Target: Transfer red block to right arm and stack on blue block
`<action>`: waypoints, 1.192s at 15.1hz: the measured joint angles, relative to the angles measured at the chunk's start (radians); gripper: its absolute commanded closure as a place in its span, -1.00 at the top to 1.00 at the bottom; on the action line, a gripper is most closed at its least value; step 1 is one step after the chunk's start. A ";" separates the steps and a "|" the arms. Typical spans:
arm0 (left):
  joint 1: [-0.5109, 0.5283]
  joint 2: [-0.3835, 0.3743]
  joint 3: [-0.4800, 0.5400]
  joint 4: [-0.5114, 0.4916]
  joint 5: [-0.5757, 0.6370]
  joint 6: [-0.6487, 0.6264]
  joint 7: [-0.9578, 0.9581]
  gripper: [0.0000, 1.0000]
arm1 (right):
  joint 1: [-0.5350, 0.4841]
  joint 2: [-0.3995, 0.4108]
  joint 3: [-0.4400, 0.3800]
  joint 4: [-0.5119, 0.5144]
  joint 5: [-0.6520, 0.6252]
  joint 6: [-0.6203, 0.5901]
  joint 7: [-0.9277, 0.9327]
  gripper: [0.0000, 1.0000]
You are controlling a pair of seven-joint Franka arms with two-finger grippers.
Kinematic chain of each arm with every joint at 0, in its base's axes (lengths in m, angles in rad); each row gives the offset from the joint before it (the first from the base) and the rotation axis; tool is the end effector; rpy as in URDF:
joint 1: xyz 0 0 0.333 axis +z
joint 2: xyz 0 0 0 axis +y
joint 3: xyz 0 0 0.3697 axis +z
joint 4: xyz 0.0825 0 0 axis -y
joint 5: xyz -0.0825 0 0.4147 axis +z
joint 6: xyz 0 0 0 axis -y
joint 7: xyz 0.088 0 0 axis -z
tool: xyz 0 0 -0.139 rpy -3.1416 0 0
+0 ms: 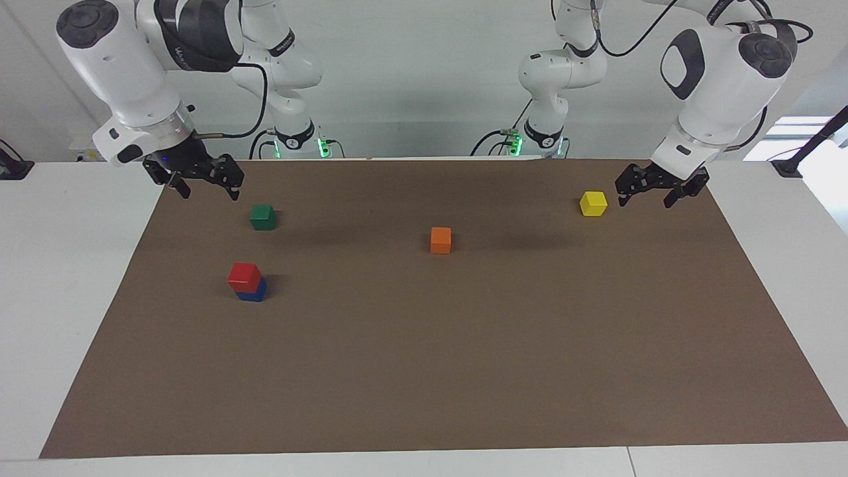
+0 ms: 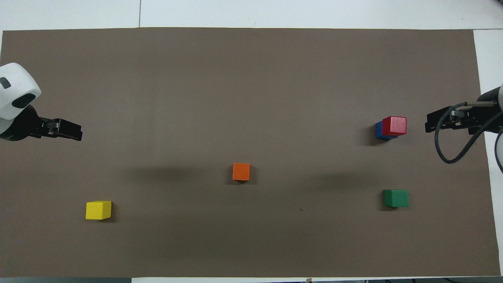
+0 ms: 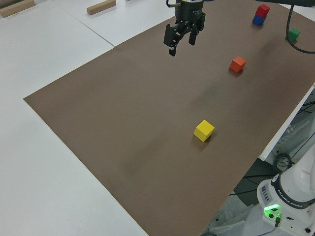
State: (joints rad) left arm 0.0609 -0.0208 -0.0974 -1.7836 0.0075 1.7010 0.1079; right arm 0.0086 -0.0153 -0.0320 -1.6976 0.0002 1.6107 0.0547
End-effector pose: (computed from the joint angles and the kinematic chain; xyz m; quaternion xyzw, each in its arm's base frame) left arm 0.5765 -0.0206 0.5620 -0.9969 0.0727 0.0311 0.0036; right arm 0.5758 -0.0136 0.5948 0.9986 -0.0390 -0.0358 0.0002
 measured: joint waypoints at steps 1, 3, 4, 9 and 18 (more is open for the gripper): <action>0.000 0.000 0.000 0.000 0.000 0.000 0.000 1.00 | 0.000 0.000 0.000 0.000 0.000 0.000 0.000 1.00; 0.000 0.000 0.000 0.000 0.000 0.000 0.000 1.00 | -0.004 0.001 -0.002 0.000 -0.004 0.001 -0.006 1.00; 0.000 0.000 0.000 0.000 0.000 0.000 0.000 1.00 | -0.006 0.001 -0.003 0.000 -0.011 0.001 -0.015 1.00; 0.000 0.000 0.000 0.000 0.000 0.000 0.000 1.00 | -0.014 0.001 -0.004 0.000 -0.026 0.011 -0.039 1.00; 0.000 0.000 0.000 0.000 0.000 0.000 0.000 1.00 | -0.027 0.003 -0.004 0.001 -0.026 0.057 -0.039 1.00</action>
State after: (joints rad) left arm 0.0609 -0.0208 -0.0974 -1.7837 0.0075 1.7010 0.1079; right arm -0.0183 -0.0125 -0.0365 -1.6971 -0.0254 1.6673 0.0156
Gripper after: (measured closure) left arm 0.000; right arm 0.000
